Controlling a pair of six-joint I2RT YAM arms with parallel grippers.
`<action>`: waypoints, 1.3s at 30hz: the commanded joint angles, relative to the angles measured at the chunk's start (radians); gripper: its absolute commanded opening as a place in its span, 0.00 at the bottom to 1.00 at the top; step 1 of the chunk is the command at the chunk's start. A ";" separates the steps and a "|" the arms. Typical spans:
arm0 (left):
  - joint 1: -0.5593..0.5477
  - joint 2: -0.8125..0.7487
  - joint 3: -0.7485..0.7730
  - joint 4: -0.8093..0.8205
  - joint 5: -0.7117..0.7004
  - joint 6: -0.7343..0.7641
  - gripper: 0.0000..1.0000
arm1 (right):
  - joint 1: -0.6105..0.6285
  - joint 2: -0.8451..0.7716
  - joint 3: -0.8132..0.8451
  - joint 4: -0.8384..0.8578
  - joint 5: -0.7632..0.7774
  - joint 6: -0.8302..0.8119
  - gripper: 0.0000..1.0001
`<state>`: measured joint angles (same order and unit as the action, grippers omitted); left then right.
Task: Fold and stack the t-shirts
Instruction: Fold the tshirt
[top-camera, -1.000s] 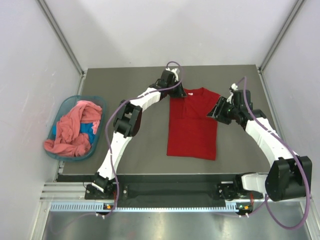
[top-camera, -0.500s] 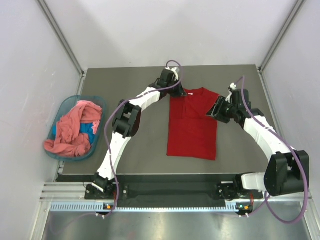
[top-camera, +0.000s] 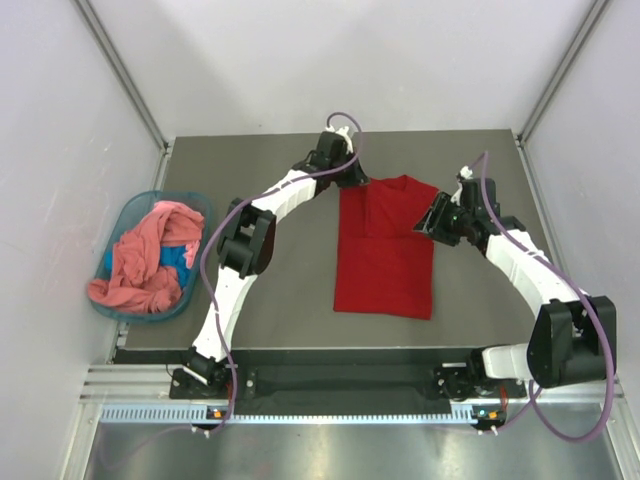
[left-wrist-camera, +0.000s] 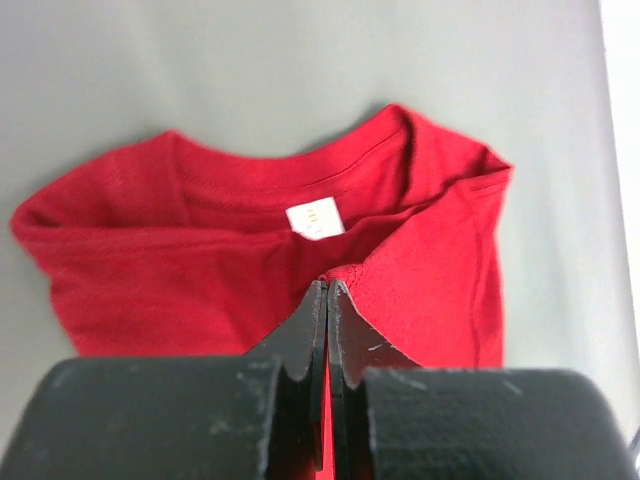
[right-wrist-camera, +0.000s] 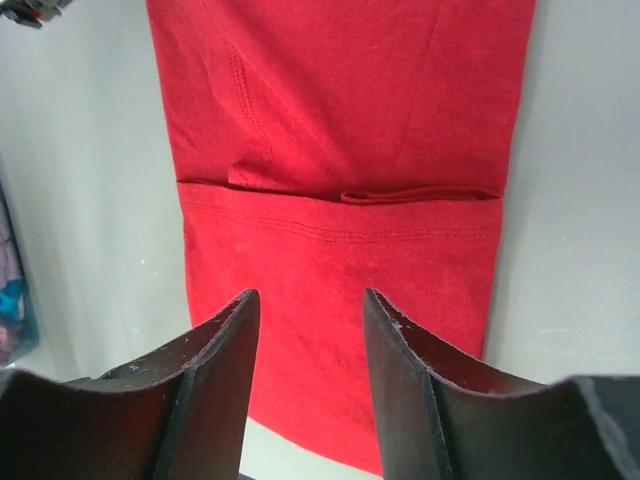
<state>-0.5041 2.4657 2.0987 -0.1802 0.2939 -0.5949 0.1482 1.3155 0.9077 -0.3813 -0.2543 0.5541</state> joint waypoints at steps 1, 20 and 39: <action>0.018 -0.054 -0.023 0.016 -0.033 0.017 0.00 | 0.010 0.004 0.007 0.044 0.035 0.003 0.46; 0.033 -0.057 -0.117 0.034 -0.047 -0.002 0.00 | -0.036 0.365 0.312 0.067 0.437 0.013 0.36; 0.033 -0.025 -0.120 0.070 -0.012 -0.013 0.00 | -0.082 0.833 0.752 0.070 0.406 0.026 0.17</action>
<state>-0.4805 2.4657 1.9820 -0.1711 0.2783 -0.6044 0.0765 2.1052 1.5837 -0.3363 0.1375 0.5800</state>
